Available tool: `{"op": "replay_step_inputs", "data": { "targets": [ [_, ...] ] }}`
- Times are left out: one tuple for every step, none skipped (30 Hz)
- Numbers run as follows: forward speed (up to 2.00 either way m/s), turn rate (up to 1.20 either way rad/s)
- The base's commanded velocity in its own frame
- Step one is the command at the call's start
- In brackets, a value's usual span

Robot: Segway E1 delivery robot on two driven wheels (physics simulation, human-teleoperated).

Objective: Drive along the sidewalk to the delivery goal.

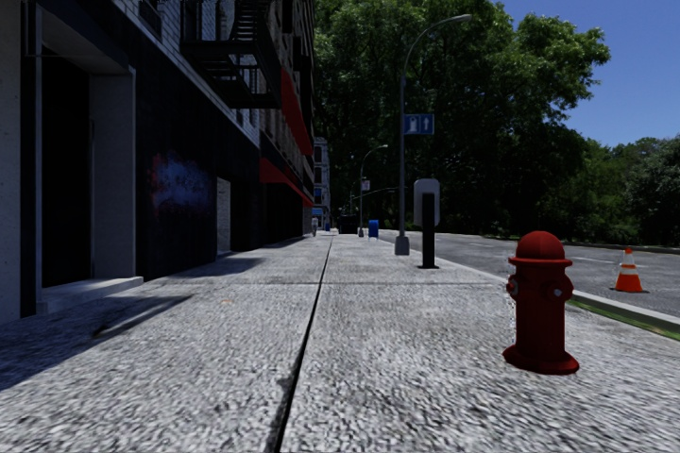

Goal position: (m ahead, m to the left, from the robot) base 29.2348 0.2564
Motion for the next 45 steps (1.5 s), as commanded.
{"op": "replay_step_inputs", "data": {
  "targets": [
    [2.00, 0.00],
    [2.00, 0.00],
    [2.00, 0.00],
    [2.00, 0.00],
    [2.00, 0.00],
    [2.00, 0.00],
    [2.00, 0.00],
    [2.00, 0.00],
    [2.00, 0.00],
    [2.00, 0.00],
    [2.00, 0.00],
    [2.00, 0.00],
    [2.00, 0.00],
    [2.00, 0.00],
    [2.00, 0.00],
    [2.00, 0.00],
    [2.00, 0.00],
    [2.00, 0.00],
    [2.00, 0.00],
    [2.00, 0.00],
    [2.00, 0.00],
    [2.00, 0.00],
    [2.00, 0.00],
    [2.00, 0.00],
    [2.00, 0.00],
    [2.00, 0.00],
    [2.00, 0.00],
    [2.00, 0.00],
    [2.00, 0.00],
    [2.00, 0.00],
    [2.00, 0.00],
    [2.00, 0.00],
    [2.00, 0.00],
    [2.00, 0.00],
    [2.00, 0.00],
    [2.00, 0.12],
    [2.00, 0.22],
    [2.00, 0.22],
    [2.00, 0.34],
    [2.00, 0.37],
    [2.00, 0.31],
    [2.00, 0.31],
    [2.00, 0.00],
    [2.00, 0.00],
    [2.00, 0.00]
  ]
}}
